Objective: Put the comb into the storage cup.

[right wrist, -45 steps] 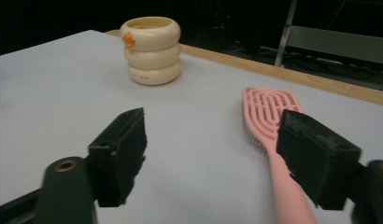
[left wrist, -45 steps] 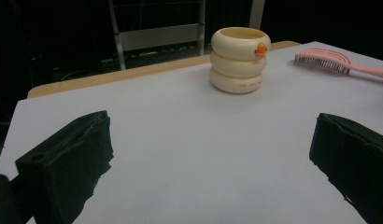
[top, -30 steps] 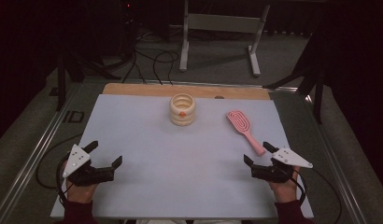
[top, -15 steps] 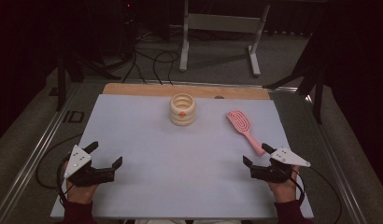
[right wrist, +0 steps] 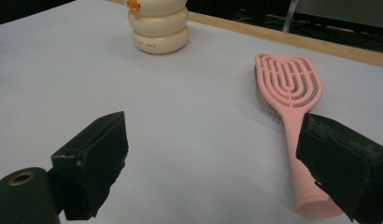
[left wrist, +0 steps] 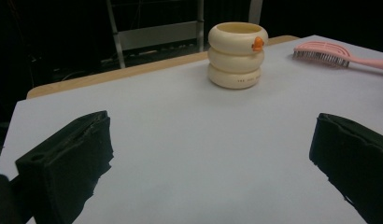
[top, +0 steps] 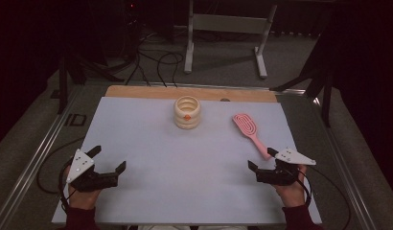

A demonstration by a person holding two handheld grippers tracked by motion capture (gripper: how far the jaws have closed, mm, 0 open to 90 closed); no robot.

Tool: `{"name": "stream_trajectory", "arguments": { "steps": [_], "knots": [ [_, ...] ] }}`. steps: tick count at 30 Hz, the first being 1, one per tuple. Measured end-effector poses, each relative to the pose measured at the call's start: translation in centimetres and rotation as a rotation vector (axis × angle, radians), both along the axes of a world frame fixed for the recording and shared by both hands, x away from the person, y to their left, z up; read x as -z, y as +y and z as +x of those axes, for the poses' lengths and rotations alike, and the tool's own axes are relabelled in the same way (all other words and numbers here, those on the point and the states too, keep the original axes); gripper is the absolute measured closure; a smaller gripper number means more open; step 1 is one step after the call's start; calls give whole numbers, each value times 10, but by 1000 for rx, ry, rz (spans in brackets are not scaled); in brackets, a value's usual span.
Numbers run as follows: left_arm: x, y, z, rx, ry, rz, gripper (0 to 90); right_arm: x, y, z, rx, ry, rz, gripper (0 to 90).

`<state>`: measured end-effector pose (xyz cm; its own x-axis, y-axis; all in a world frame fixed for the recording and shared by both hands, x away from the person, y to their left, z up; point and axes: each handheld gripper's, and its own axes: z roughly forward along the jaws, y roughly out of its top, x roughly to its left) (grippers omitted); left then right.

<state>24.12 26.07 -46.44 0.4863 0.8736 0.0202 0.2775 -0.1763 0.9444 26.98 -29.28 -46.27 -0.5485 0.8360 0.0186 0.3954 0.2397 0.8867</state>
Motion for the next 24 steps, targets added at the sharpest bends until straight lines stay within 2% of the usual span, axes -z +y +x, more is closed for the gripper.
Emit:
{"name": "stream_trajectory", "arguments": {
  "steps": [4, 8, 13, 17, 24],
  "knots": [
    [1, -1, 0, -2, 4, 1, 0, -11, 2, 2, -5, 7, 6, 86],
    [1, -1, 1, -2, 5, 2, 0, -21, 5, 8, -16, 41, 15, 81],
    [2, 0, 1, -7, 10, -1, 0, -35, 9, 17, -16, 37, 6, 75],
    [3, 0, 1, -9, 10, -2, 0, -45, 9, 25, -14, 23, 20, 75],
    [3, 0, 2, -12, 14, -1, 0, -58, 10, 36, -9, 23, -22, 75]
  ]
}}
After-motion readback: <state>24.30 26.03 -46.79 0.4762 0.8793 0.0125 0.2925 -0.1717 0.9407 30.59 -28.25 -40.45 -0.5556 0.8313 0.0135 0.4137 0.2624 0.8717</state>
